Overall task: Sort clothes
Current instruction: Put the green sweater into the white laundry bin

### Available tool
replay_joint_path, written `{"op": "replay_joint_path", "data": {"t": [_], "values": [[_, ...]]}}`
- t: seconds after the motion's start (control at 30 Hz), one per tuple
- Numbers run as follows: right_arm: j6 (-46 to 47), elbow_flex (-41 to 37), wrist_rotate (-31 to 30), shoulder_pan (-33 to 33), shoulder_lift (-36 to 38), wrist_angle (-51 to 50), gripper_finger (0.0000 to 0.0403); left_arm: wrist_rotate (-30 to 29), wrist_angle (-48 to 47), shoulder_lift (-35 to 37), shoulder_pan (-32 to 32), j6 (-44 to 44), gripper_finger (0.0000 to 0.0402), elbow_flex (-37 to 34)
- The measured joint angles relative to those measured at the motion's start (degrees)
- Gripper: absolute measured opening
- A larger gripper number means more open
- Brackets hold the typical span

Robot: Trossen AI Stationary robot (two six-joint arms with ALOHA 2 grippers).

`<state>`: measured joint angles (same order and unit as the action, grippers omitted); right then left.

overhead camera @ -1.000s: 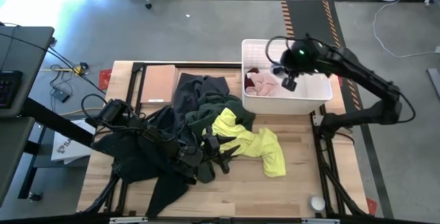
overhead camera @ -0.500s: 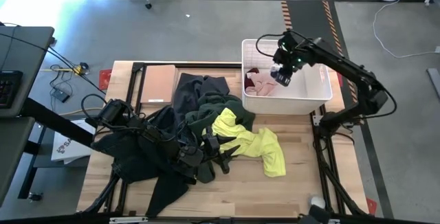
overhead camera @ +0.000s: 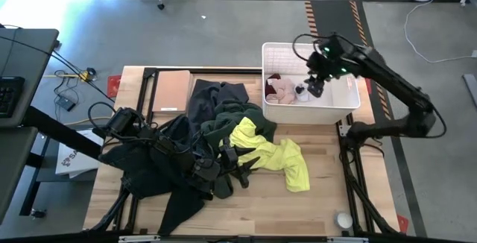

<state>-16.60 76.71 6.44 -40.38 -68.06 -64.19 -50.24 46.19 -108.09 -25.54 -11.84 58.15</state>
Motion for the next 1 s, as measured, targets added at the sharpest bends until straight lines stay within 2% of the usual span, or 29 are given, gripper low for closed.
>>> {"op": "replay_joint_path", "data": {"t": [0.17,0.33,0.5,0.6,0.67,0.73,0.87,0.93,1.0], "values": [[7.3,0.0,0.7,12.2,9.3,3.9,0.0184,0.0,0.0,0.0,0.0,0.3,0.0160,0.0],[14.2,-2.9,-0.4,29.6,15.7,12.0,0.0184,-3.5,-0.1,0.2,-0.6,3.7,0.0160,0.0],[20.2,-15.7,-6.2,45.2,20.2,25.7,0.0184,-13.3,-0.7,3.0,-3.0,9.5,0.0160,0.0],[22.1,-24.8,-7.5,52.8,20.7,34.9,0.0185,-18.3,-4.9,6.5,-4.3,11.0,0.0160,0.0],[22.2,-30.4,-8.5,57.3,20.1,41.3,0.0185,-19.3,-10.2,9.7,-4.7,9.6,0.0160,0.0],[22.1,-35.3,-11.3,61.6,18.6,48.5,0.0185,-18.7,-17.3,13.5,-4.6,5.7,0.0160,0.0],[21.9,-41.8,-17.7,68.3,13.9,58.1,0.0185,-13.0,-34.3,19.9,-2.2,-6.2,0.0160,0.0],[23.0,-42.8,-19.8,70.2,11.8,59.1,0.0185,-8.1,-44.3,22.5,-0.3,-12.0,0.0156,0.0],[25.0,-42.9,-21.1,71.3,9.8,58.1,0.0185,-0.1,-55.0,24.6,2.3,-19.0,0.0150,0.0]]}}
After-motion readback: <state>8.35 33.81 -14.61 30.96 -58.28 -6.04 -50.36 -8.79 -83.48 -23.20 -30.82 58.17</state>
